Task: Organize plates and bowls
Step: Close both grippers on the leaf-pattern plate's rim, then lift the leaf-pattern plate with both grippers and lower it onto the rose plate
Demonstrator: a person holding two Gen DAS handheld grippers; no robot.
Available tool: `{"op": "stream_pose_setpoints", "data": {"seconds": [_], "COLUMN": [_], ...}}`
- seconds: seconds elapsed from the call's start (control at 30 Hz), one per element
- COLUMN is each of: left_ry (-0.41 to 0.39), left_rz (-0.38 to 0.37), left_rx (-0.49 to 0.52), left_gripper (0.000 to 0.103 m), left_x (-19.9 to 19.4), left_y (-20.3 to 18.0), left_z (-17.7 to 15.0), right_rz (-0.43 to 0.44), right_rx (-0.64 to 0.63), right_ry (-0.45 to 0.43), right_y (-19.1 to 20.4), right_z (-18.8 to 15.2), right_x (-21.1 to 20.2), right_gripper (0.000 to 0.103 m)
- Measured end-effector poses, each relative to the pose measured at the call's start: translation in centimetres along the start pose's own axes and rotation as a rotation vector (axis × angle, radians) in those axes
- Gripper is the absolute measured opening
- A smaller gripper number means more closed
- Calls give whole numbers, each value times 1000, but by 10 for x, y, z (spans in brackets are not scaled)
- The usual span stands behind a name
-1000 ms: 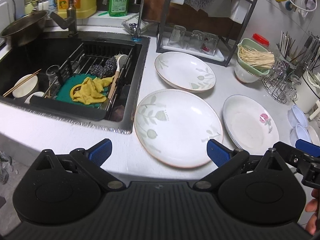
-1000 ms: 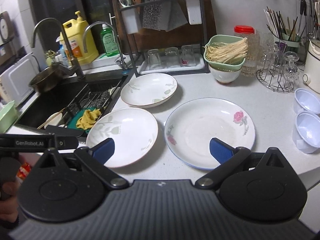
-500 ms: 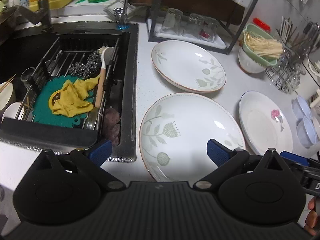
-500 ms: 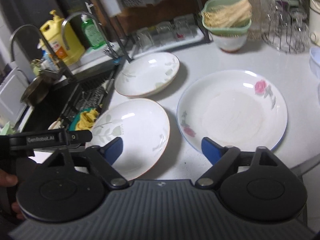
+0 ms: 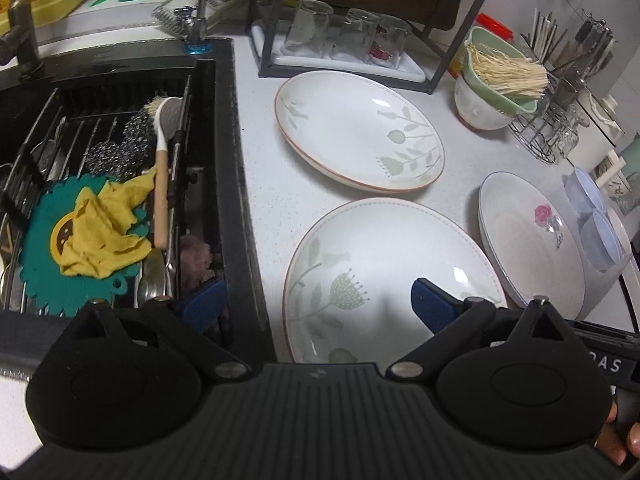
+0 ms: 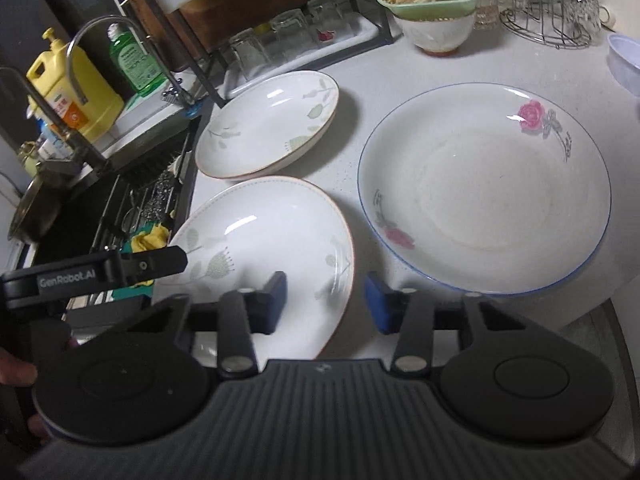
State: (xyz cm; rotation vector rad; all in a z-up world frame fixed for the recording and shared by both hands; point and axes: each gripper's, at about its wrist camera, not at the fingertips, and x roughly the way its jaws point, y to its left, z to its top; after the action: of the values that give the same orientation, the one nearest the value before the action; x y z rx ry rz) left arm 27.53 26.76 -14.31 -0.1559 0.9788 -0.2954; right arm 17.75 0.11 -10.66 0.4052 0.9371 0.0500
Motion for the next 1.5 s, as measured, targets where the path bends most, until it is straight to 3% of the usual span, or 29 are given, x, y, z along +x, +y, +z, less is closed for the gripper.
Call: {"op": "stream_pose_setpoints", "data": {"seconds": [0.13, 0.23, 0.33, 0.7, 0.93, 1.2, 1.5], "left_ry": [21, 36, 40, 82, 156, 181, 204], "left_rz": [-37, -70, -52, -50, -79, -111, -196], "left_rx": [48, 81, 134, 182, 102, 128, 124], "left_gripper": [80, 71, 68, 67, 67, 67, 67], "left_x": [8, 14, 19, 25, 23, -4, -32], "left_y": [-2, -6, -13, -15, -2, -19, -44], "left_z": [9, 16, 19, 16, 28, 52, 80], "right_rz": [-45, -89, -115, -129, -124, -142, -171], "right_rx": [50, 73, 99, 201, 247, 290, 331], "right_ry": [-21, -25, -22, -14, 9, 4, -58], "right_y": [3, 4, 2, 0, 3, 13, 10], "right_z": [4, 4, 2, -6, -3, 10, 36], "right_x": [5, 9, 14, 24, 19, -11, -57], "right_gripper": [34, 23, 18, 18, 18, 18, 18]}}
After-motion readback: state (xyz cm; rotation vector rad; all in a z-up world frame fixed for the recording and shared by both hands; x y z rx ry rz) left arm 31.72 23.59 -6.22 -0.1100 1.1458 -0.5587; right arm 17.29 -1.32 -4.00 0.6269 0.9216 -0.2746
